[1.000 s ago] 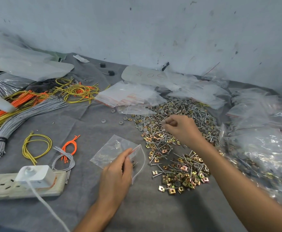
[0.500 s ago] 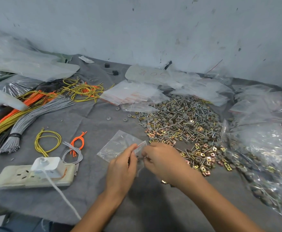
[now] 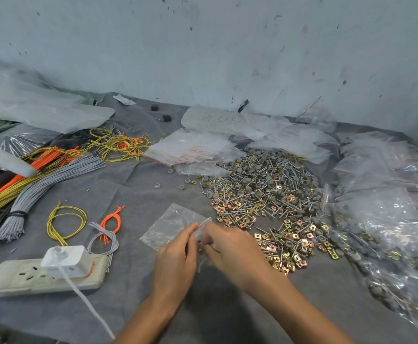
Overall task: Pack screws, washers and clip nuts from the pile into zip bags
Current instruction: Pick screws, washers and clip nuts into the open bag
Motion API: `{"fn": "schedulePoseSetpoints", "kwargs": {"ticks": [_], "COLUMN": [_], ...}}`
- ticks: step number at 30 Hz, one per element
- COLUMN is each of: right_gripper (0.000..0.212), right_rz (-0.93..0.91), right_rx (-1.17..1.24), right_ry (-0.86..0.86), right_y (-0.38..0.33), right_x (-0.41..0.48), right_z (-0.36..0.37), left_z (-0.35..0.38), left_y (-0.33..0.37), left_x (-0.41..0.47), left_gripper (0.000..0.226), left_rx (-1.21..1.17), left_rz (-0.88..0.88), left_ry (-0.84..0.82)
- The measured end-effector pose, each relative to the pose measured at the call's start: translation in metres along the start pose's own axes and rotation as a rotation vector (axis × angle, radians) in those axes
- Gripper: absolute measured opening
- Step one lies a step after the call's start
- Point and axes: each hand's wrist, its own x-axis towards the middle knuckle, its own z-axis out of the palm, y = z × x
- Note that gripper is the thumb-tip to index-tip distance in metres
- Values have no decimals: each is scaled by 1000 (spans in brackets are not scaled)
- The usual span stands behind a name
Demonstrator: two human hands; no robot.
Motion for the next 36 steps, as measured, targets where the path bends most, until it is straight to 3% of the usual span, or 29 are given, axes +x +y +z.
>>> {"fn": "schedulePoseSetpoints", "kwargs": {"ticks": [5,11,22,31,36], "right_gripper": [13,3,9,21,38], "right_rz": [-2,97,418,461,486], "right_rx": [11,105,-86,-331,-409], "right_ry": [10,144,29,-118,-152], "right_y": [6,27,115,119,118], "right_x": [1,7,105,135,132], "right_z": [3,-14,-43,-32,-32], "left_z": [0,1,1,-2,-3], "left_y": [0,0,-1,2,3], "left_x": [0,0,0,1,1], "left_gripper": [30,30,31,30,31], "left_rx": [-14,-30,-58,-59,-52], "left_rz": [-28,-47,-113,-113,-112], "left_ry": [-9,4,-29,-42,-54]}}
